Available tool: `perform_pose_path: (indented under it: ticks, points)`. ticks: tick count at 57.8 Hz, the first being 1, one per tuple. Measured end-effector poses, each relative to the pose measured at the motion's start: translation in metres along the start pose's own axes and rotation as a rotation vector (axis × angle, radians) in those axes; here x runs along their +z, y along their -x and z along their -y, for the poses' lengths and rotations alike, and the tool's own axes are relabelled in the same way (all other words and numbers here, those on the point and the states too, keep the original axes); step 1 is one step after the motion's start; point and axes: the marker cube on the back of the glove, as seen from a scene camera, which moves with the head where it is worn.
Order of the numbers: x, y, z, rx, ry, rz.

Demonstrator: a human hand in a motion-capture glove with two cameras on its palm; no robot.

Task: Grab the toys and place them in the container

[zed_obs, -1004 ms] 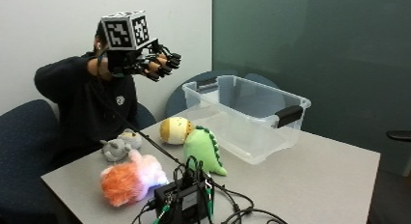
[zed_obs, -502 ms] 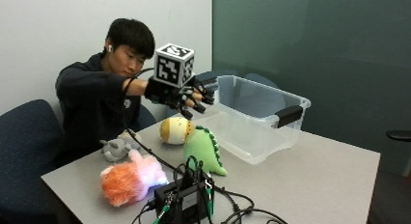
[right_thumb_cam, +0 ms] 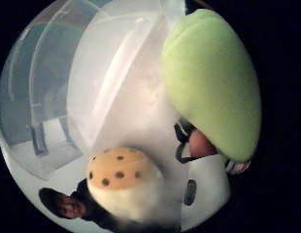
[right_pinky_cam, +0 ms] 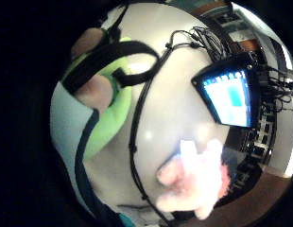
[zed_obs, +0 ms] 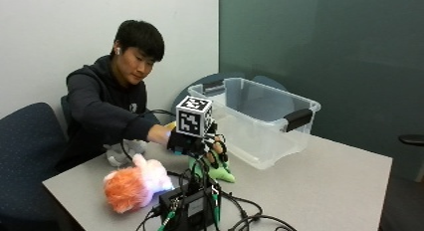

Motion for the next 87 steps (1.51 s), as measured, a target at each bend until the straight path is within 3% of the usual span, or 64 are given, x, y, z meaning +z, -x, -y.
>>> perform_pose_path:
  ticks: [7,16,28,34,40,45,51,58,63,69,78,87]
  points:
    - [-0.005,0.001,0.000,0.016,-0.083,0.059]
    - [-0.040,0.007,-0.015,0.027,-0.051,0.036]
    - [-0.186,0.032,-0.045,-0.032,-0.232,0.055]
    - [-0.255,0.093,-0.062,-0.085,-0.351,0.123]
    - [-0.287,0.139,-0.060,-0.134,-0.393,0.196]
    - [-0.298,0.148,-0.039,-0.109,-0.365,0.310]
    - [-0.272,0.200,-0.033,-0.162,-0.365,0.184]
    - [-0.246,0.207,-0.014,-0.135,-0.298,0.203]
    - [-0.223,0.223,-0.018,-0.241,-0.206,0.206]
    - [-0.249,0.155,-0.010,-0.122,-0.219,0.377]
    - [-0.252,0.107,-0.056,-0.059,-0.254,0.294]
    - [-0.230,0.005,-0.100,0.261,-0.207,0.217]
